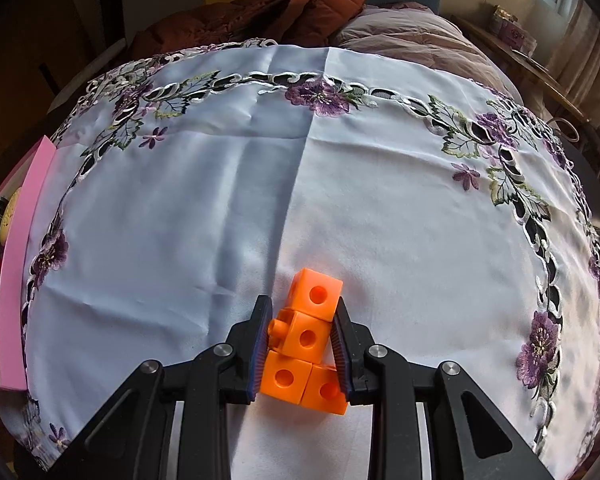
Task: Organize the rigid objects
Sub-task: 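Carry the magenta cup into the tray with the left tool while the right tool holds the orange cubes, then open the left tool to release the magenta cup and withdraw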
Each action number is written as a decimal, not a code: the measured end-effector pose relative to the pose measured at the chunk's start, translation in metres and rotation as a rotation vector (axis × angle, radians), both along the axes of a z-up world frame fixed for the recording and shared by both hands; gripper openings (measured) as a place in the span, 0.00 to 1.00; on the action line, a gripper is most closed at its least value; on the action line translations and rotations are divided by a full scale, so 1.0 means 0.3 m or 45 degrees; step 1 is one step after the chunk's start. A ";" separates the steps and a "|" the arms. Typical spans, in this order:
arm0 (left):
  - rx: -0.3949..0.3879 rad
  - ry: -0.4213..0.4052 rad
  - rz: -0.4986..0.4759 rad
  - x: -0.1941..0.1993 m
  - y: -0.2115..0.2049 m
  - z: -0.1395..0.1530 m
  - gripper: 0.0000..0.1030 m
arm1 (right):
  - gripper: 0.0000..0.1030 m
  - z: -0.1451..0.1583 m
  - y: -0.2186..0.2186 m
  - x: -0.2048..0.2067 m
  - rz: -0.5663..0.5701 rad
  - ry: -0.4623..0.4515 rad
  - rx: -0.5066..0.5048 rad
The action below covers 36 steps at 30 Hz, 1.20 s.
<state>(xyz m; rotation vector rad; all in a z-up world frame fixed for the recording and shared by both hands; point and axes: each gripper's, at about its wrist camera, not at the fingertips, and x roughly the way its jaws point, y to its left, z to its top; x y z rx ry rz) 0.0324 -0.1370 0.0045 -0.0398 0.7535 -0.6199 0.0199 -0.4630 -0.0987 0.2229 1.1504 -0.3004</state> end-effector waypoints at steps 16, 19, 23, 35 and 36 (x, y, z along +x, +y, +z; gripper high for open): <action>-0.002 0.170 0.277 0.068 0.302 -0.122 0.54 | 0.29 0.001 0.005 0.001 0.006 0.002 -0.015; -0.008 0.184 0.249 0.063 0.290 -0.134 0.54 | 0.29 0.001 0.005 0.003 0.008 0.002 -0.017; 0.005 0.204 0.208 0.046 0.258 -0.154 0.54 | 0.29 0.001 0.006 0.003 0.009 0.002 -0.017; 0.026 0.259 0.198 0.050 0.243 -0.206 0.54 | 0.29 0.001 0.007 0.003 0.012 0.003 -0.024; 0.027 0.264 0.197 0.051 0.241 -0.210 0.54 | 0.29 0.001 0.006 0.004 0.012 0.003 -0.024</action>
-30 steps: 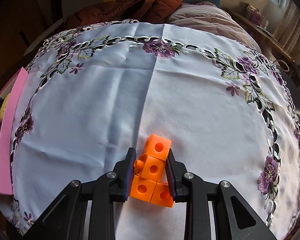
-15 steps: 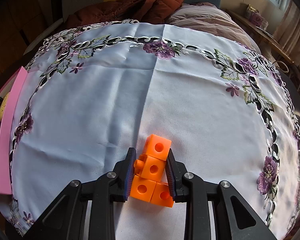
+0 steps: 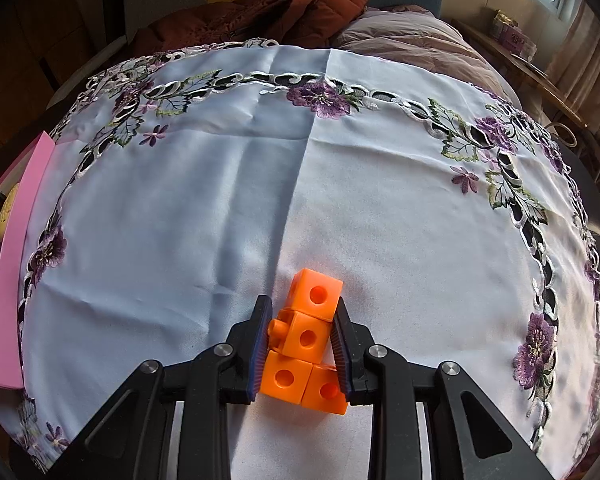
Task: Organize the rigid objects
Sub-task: 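Open the left tool to release the magenta cup and withdraw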
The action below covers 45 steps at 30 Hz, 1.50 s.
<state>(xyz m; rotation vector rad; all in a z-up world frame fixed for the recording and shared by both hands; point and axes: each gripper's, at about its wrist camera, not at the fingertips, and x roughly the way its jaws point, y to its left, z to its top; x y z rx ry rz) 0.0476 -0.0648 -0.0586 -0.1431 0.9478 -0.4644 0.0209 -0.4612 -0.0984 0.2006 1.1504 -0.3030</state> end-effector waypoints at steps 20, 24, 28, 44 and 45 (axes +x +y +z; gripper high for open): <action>0.197 -0.025 -0.038 -0.001 -0.058 -0.056 0.55 | 0.29 -0.001 0.004 0.000 0.005 0.001 -0.010; 0.204 -0.053 -0.031 -0.009 -0.054 -0.033 0.55 | 0.29 -0.001 0.005 0.000 0.005 0.001 -0.010; 0.209 -0.079 -0.024 -0.018 -0.047 -0.010 0.55 | 0.29 -0.001 0.005 0.000 0.007 0.001 -0.011; 0.223 -0.200 0.017 -0.070 -0.003 0.087 0.55 | 0.28 0.002 0.010 0.002 0.008 0.000 -0.026; 0.219 -0.204 0.024 -0.072 0.006 0.092 0.55 | 0.28 0.003 0.012 0.002 0.007 0.000 -0.029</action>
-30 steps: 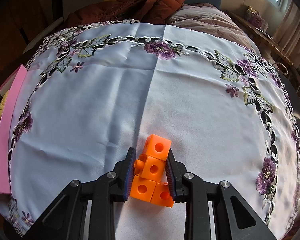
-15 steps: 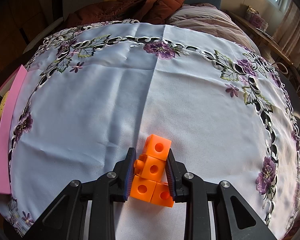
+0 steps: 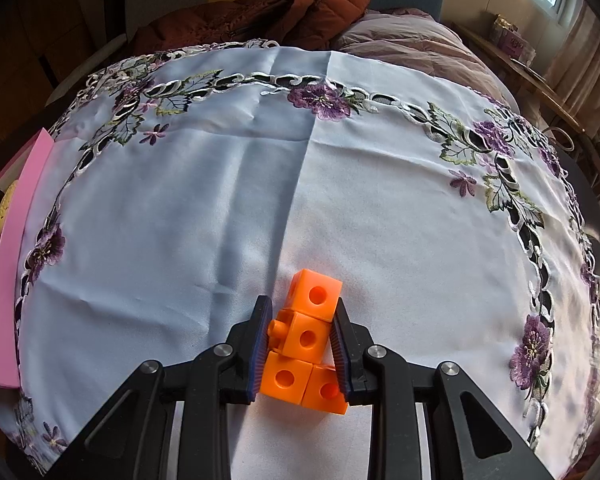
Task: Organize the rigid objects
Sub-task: 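Open the left tool to release the magenta cup and withdraw, then carry the orange cube cluster into the tray with the right tool and release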
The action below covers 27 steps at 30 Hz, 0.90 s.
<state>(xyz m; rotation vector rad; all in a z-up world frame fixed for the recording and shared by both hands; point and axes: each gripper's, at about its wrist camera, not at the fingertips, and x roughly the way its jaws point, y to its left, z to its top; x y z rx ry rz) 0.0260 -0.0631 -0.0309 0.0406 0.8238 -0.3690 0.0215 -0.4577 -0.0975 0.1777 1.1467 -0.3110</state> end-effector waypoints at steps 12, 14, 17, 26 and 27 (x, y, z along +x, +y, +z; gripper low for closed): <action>-0.053 -0.007 0.085 0.007 0.091 0.021 0.55 | 0.27 0.133 0.100 0.040 0.046 -0.156 0.022; -0.059 -0.002 0.100 0.009 0.111 0.016 0.55 | 0.27 0.185 0.160 0.068 0.104 -0.212 0.051; -0.063 0.005 0.125 0.010 0.140 0.008 0.55 | 0.27 0.262 0.282 0.125 0.221 -0.288 0.089; -0.076 0.019 0.190 0.015 0.212 -0.009 0.55 | 0.27 0.325 0.632 0.269 0.471 -0.355 0.318; -0.076 0.020 0.193 0.015 0.216 -0.010 0.55 | 0.27 0.323 0.663 0.281 0.486 -0.350 0.331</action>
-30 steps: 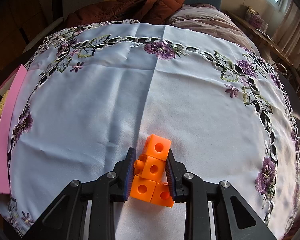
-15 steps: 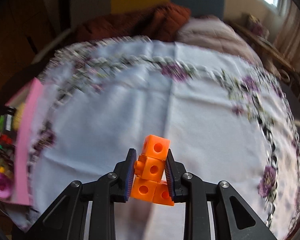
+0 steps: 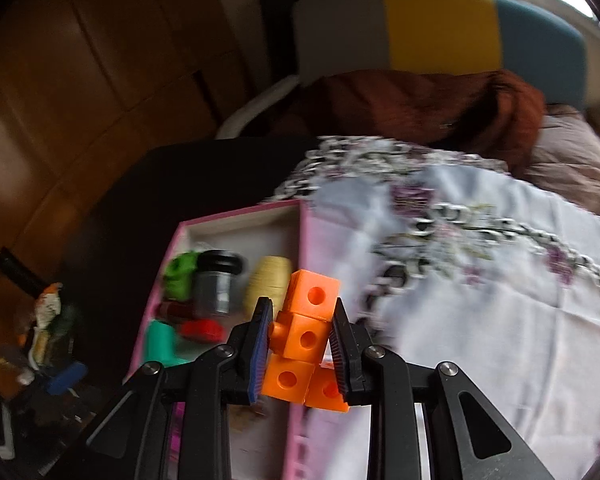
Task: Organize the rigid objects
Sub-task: 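Carry the orange cube cluster into the tray with the right tool and release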
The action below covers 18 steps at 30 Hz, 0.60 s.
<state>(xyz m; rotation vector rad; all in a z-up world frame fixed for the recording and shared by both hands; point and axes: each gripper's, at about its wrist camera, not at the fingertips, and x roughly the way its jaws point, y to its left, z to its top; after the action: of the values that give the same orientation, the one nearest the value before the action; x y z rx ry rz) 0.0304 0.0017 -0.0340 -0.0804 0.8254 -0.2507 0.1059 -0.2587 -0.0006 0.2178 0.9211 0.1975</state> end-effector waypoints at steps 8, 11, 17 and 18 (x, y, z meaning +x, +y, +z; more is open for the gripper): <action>-0.006 0.020 0.017 0.006 0.022 -0.013 0.55 | 0.27 -0.084 0.159 0.068 0.084 0.074 0.004; -0.006 0.031 0.029 0.011 0.032 -0.020 0.55 | 0.27 -0.106 0.182 0.076 0.095 0.095 0.004; -0.005 0.043 0.057 0.017 0.050 -0.028 0.56 | 0.27 -0.149 0.213 0.106 0.106 0.130 -0.014; -0.004 0.043 0.064 0.016 0.052 -0.029 0.56 | 0.27 -0.154 0.219 0.110 0.109 0.135 -0.022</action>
<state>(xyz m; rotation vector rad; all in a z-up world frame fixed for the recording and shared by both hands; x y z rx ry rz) 0.0353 0.0171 -0.0427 -0.1083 0.8557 -0.2037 0.1390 -0.1931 -0.0468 0.1740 1.0381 0.2589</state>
